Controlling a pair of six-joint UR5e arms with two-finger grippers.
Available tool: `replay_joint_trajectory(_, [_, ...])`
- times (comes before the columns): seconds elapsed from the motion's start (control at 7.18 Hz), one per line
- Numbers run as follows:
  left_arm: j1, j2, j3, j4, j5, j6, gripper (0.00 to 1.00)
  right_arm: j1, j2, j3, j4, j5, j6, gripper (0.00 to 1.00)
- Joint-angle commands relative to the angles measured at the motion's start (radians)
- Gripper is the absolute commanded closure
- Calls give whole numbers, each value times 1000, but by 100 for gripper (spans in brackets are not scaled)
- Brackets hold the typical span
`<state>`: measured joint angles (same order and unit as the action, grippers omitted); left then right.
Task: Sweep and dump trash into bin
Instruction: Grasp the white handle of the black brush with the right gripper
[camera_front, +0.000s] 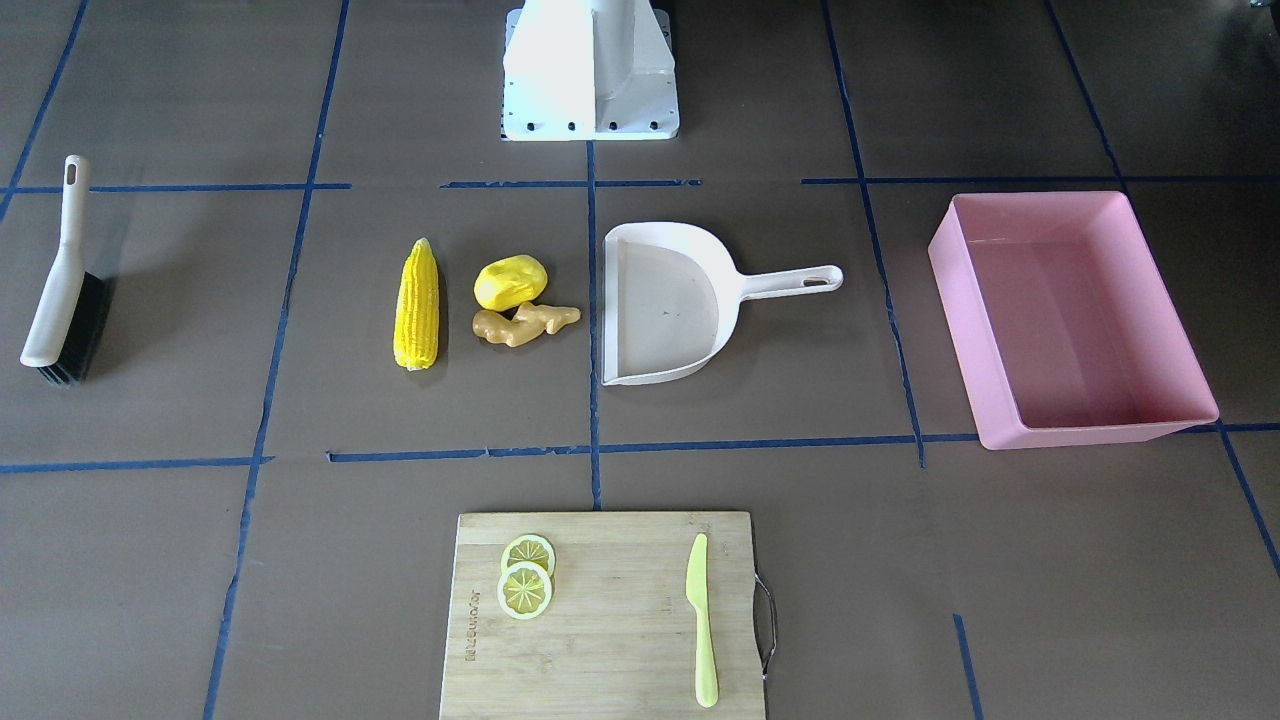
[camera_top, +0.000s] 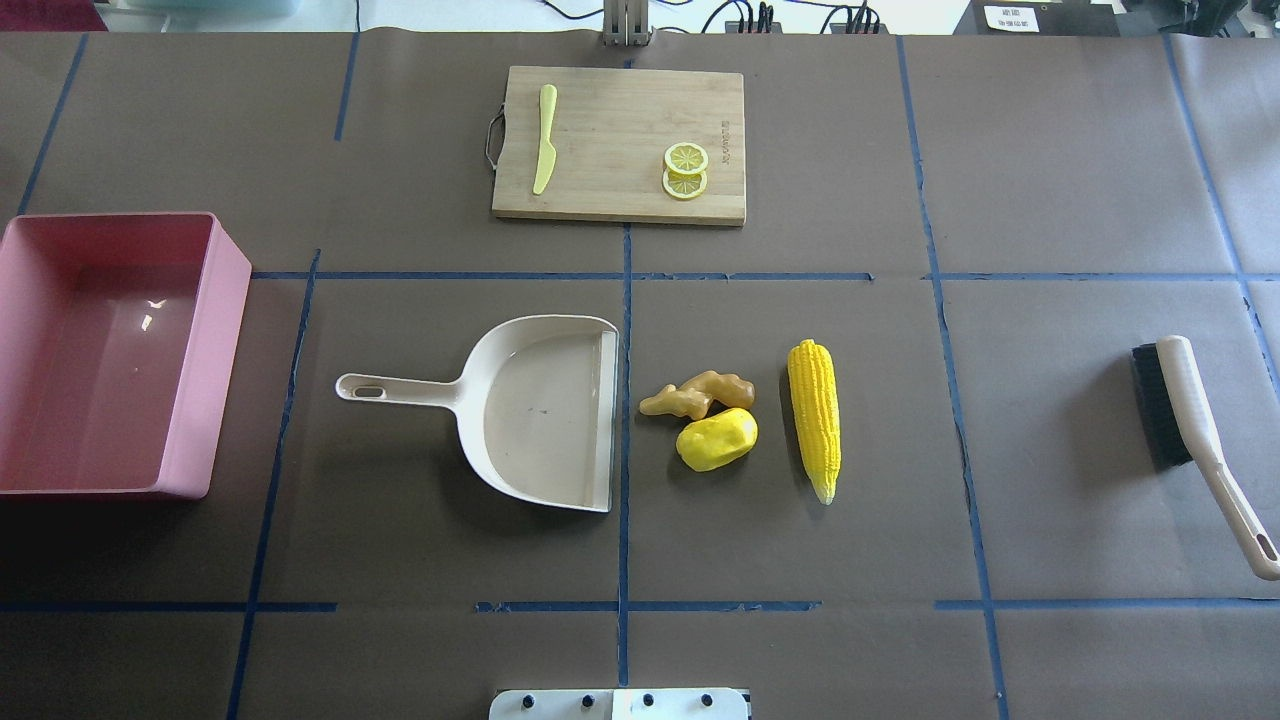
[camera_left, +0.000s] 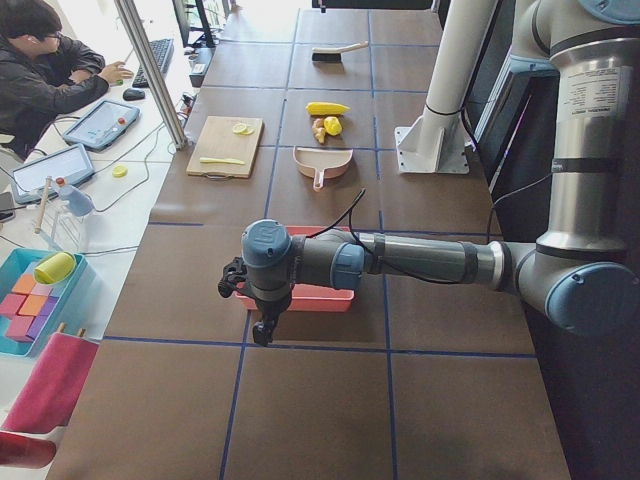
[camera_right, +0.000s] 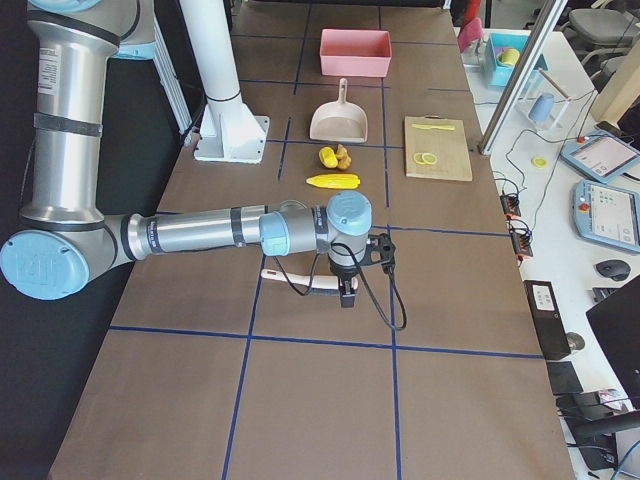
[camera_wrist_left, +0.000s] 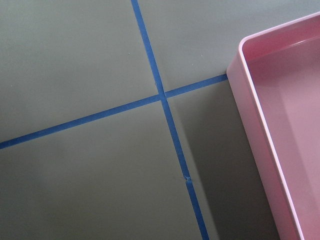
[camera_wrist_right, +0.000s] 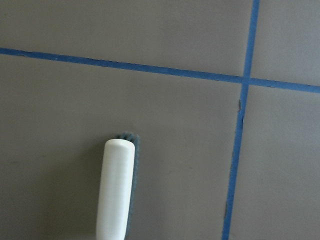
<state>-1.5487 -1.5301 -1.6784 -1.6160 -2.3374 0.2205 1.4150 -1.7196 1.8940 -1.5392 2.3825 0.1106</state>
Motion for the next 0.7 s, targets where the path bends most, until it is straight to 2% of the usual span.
replay_joint_trajectory(0.0, [1,4,5,-10,-2,-1,0,-114,-11,107,2,-2,123,0])
replay_joint_trajectory(0.14, [2,4,5,-9,-2,0,0,-170,-40,125,42,-6,265,0])
replay_joint_trajectory(0.42, [2,4,5,-9,-22,0,0,-311,-173,117,372,-83,546,1])
replay_joint_trajectory(0.56, [4,2,6,-9,-26,0,0,-391,-196,85,440,-148,601,1])
